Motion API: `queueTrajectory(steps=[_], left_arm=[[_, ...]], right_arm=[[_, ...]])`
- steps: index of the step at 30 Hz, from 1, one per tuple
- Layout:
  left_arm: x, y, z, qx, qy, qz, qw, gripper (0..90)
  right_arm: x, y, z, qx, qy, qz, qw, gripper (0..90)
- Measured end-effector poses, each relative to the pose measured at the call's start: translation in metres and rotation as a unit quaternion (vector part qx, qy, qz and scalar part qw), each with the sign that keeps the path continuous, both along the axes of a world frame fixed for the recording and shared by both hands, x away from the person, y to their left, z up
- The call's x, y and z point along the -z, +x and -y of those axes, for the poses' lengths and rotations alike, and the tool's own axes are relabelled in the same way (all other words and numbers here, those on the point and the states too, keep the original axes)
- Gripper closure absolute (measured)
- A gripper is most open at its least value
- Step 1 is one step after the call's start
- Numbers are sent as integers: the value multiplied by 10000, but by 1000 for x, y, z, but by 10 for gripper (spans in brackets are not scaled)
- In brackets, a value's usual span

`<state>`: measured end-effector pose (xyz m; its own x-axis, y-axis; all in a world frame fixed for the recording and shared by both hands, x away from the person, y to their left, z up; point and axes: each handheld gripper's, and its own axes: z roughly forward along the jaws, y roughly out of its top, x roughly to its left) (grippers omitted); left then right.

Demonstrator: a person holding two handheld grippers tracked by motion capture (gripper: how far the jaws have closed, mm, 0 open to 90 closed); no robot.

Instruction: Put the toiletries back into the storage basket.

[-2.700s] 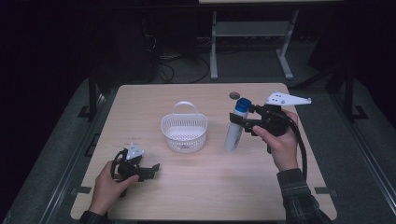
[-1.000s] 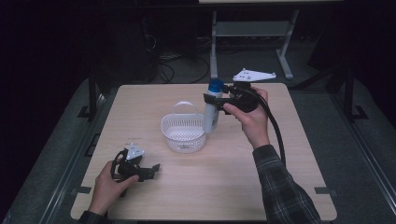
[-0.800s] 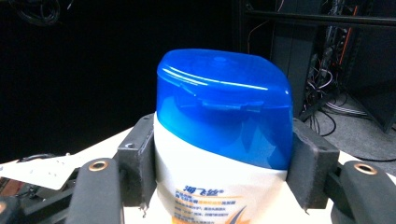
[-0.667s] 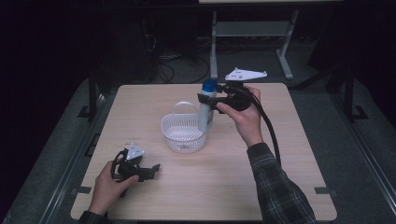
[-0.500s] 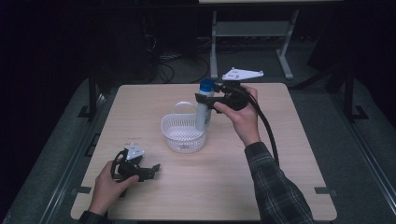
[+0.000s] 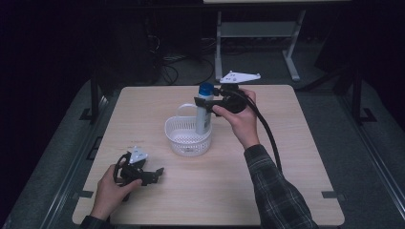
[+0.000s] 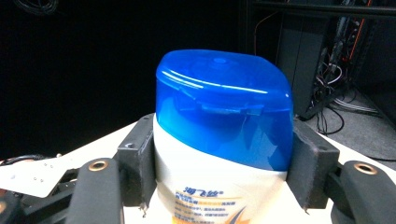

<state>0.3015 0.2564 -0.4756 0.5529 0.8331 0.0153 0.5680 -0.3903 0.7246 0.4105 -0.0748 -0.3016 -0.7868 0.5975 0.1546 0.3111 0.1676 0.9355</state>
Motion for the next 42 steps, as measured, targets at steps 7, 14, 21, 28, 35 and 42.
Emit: queueTrajectory(steps=[7,14,21,28,35,42], left_arm=[[0,0,0,-2,-3,0,10000,127],[0,0,0,-3,-5,0,10000,127],[0,0,0,-1,-3,1,10000,127],[0,0,0,-2,-4,2,10000,127],[0,0,0,2,-3,-2,10000,127],[0,0,0,0,-2,-3,10000,127]], right_arm=[[10,2,-2,-3,-35,-75,10000,354],[17,4,-3,-19,-123,-132,9998,354],[23,4,-4,-22,-149,-162,9998,354],[31,3,-4,-20,-186,-246,9995,354],[39,4,-5,-32,-265,-304,9992,354],[46,5,-6,-32,-314,-368,9988,354]])
